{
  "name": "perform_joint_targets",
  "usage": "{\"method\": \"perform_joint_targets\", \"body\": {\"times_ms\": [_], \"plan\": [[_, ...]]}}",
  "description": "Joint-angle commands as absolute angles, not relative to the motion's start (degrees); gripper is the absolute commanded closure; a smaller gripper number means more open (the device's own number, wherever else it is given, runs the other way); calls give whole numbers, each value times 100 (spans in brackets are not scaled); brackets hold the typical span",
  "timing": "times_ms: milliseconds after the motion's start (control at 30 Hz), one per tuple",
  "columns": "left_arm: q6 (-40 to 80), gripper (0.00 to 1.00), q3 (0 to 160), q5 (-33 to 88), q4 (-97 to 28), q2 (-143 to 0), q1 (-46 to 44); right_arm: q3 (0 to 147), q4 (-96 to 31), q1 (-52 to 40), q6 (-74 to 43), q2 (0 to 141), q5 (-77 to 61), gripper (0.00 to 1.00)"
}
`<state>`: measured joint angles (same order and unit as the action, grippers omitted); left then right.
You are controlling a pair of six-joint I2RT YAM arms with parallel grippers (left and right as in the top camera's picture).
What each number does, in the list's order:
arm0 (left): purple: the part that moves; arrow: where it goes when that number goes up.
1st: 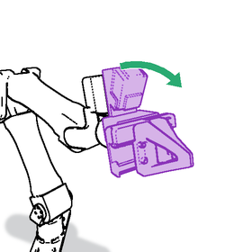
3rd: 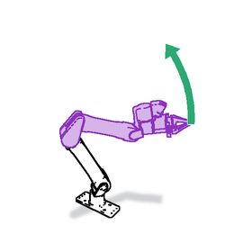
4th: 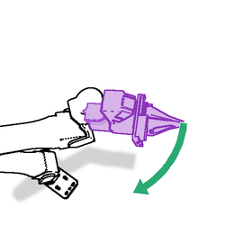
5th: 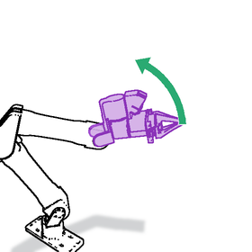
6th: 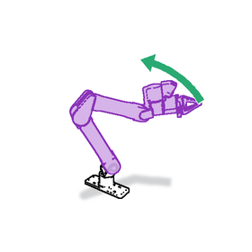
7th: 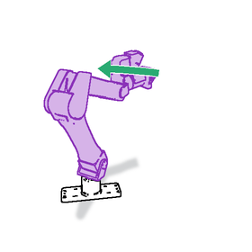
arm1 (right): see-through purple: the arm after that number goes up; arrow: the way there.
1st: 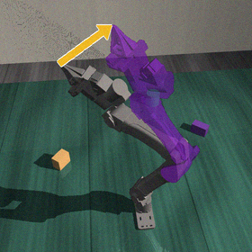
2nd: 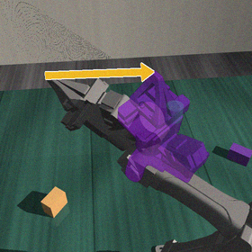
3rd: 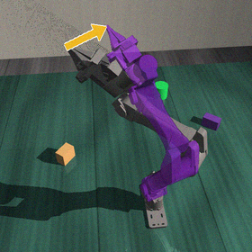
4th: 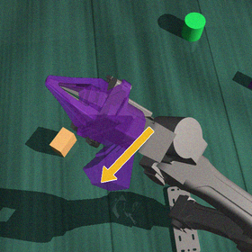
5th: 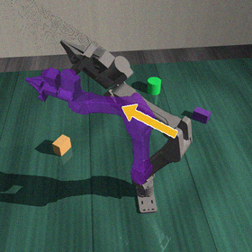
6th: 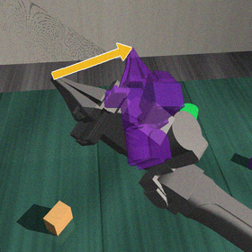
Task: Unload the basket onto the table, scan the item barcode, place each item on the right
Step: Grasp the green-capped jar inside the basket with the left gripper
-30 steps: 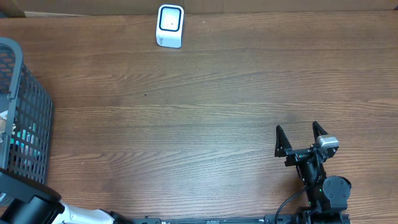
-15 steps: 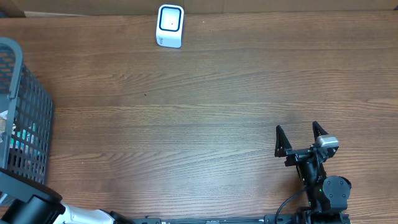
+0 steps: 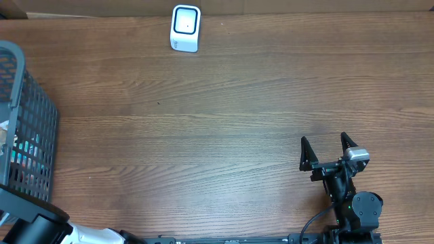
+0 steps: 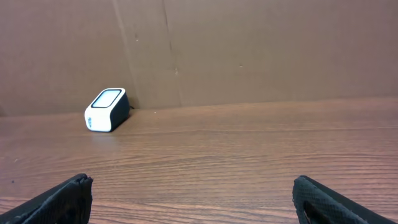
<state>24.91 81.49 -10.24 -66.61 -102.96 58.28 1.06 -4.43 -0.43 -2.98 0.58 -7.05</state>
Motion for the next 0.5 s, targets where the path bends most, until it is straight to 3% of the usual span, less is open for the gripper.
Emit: {"method": "perform_joint_targets", "body": {"times_ms": [0,167,467], "plan": [[2300,27,8305,-268,-6967,-10457,5804,45,-421,-75,-303,16,-646,0],[2259,24,8820,-143,-7271,-10449,5723,45,-421,-75,-303,16,-646,0],[2228,7,8995,-528,-7706,-10444,5636,45,-421,-75,-303,16,-646,0]]}}
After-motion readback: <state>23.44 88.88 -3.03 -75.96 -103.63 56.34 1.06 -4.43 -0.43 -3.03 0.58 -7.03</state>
